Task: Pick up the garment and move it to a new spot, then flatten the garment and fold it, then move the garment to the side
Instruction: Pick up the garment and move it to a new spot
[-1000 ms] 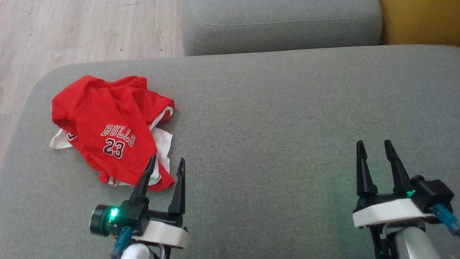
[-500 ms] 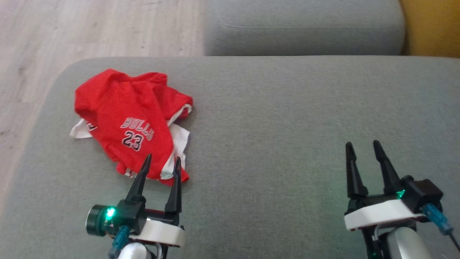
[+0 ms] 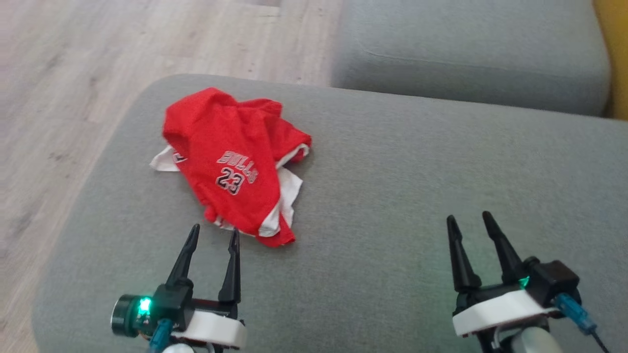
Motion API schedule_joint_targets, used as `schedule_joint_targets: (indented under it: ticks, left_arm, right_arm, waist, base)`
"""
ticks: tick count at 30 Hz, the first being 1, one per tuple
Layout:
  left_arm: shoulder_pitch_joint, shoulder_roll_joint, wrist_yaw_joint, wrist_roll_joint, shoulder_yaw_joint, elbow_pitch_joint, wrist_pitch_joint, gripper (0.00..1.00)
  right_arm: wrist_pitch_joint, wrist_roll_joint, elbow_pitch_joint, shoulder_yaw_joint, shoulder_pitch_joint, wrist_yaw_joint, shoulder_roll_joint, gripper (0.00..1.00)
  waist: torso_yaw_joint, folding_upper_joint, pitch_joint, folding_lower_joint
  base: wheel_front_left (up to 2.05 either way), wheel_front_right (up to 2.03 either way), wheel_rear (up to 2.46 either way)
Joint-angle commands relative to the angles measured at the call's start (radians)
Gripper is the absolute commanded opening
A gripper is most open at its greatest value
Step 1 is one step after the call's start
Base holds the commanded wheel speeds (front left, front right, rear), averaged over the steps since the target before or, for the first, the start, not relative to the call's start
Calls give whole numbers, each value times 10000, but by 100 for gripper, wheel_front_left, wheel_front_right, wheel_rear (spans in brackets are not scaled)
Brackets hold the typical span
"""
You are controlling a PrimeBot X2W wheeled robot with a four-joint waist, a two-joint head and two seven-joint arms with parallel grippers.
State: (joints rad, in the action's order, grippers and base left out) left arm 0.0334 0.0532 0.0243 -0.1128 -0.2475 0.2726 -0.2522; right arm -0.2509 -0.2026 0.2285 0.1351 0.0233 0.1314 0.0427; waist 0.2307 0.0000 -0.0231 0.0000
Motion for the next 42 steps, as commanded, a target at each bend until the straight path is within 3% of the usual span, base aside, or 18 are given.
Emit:
schedule_joint_targets:
  ticks: [1,13,26,32,35,42]
  left_arm:
    - [276,-12,-21,107,424,-301,-95,100]
    - [94,-17,-18,163,594,-343,-95,100]
    - [175,2,-49,249,731,-368,-95,100]
    - [986,269,-404,485,565,-165,-95,100]
    - [1972,564,-819,727,261,233,-4,100]
    - [5272,1299,-1515,520,-839,1289,1781,100]
  right_arm:
    - [-109,-60,-305,305,-235,-7,75,100]
    - [-109,-137,-290,804,-133,-7,75,100]
    - [-109,-86,-374,1037,-239,-7,75,100]
    - [-109,44,-469,894,-482,-7,75,100]
    - [-109,92,-525,757,-654,-7,75,100]
    - [-109,219,-751,502,-1284,-7,75,100]
  waist:
    - [214,0,-89,0]
    - [874,0,-185,0]
    - [752,0,24,0]
    - [472,0,498,0]
    - [273,0,858,0]
    - [-307,0,1931,0]
  base:
    - [0,0,0]
    - [0,0,0]
    - [0,0,0]
    - [0,0,0]
    - [0,0,0]
    - [0,0,0]
